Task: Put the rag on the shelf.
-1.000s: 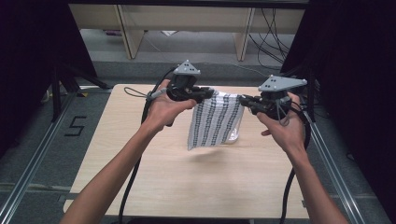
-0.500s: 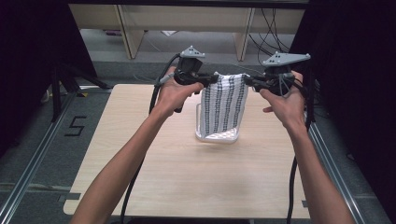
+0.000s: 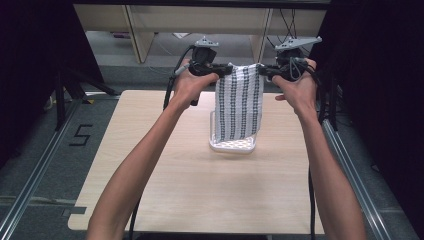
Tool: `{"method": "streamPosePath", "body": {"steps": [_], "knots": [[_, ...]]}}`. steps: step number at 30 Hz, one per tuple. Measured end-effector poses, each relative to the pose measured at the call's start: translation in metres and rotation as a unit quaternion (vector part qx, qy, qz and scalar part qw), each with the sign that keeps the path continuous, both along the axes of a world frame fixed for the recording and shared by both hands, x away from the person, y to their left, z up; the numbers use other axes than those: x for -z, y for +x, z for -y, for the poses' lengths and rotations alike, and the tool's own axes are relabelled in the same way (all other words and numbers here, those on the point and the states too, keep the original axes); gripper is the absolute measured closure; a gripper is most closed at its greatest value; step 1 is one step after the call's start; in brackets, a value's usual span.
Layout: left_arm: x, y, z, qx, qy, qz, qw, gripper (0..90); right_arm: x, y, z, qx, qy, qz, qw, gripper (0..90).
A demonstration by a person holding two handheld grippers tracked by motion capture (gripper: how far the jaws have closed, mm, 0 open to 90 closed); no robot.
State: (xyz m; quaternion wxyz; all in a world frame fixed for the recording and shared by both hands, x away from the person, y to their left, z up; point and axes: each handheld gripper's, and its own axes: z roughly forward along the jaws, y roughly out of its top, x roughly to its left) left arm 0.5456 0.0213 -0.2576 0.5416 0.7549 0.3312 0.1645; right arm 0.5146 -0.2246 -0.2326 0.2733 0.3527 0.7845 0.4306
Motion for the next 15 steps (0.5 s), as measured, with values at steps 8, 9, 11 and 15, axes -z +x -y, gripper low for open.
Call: {"method": "streamPosePath", "body": {"steps": [8,9,11,15], "knots": [[0.017,0.031,0.004,-0.026,-0.002,-0.008,0.9996,83.0,0.022,0.033,-0.002,0.019,0.004,-0.037,0.9991,86.6],[0.018,0.033,0.005,-0.025,-0.001,-0.007,0.9997,83.0,0.024,0.036,-0.003,0.026,0.010,-0.042,0.9987,86.6],[0.019,0.038,0.006,-0.025,-0.005,-0.004,0.9997,82.9,0.030,0.043,-0.002,0.033,0.010,-0.050,0.9981,86.6],[0.024,0.041,0.009,-0.028,-0.005,-0.006,0.9996,82.5,0.036,0.048,0.001,0.036,0.012,-0.051,0.9980,86.5]]}}
